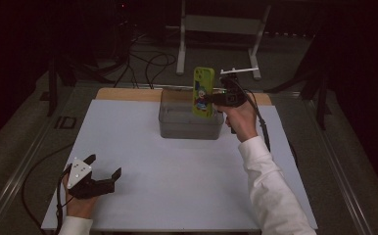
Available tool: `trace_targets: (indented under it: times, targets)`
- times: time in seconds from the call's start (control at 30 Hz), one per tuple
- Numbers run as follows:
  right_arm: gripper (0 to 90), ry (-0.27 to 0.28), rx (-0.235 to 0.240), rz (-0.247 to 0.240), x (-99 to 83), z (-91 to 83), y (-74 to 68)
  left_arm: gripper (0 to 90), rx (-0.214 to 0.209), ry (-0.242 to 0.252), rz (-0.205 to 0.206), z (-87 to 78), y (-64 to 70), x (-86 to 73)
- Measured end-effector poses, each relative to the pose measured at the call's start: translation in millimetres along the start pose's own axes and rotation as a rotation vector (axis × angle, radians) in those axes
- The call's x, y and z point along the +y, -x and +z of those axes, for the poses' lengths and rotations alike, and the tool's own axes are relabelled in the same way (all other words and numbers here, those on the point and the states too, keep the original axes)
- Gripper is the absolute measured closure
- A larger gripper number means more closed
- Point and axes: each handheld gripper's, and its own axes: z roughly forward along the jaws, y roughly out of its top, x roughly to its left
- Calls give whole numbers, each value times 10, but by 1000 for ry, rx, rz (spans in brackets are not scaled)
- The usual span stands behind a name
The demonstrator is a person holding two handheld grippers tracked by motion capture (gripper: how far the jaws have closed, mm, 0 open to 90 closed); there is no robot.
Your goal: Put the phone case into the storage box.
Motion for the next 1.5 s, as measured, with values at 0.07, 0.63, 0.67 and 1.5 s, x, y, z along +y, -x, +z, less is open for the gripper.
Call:
trace_targets:
  times: [0.07,0.63,0.67,1.5]
  targets:
    - [780,-3,-3,3,8,11,9,0,0,0,0,2,1,-1]
    - [780,-37,-43,45,94,127,121,0,3,1,-3,-4,-5,0]
    - [780,-40,-44,51,94,135,132,0,3,1,-2,-4,-7,1]
    - [779,-80,-118,102,115,295,342,0,12,9,-8,-11,-10,0]
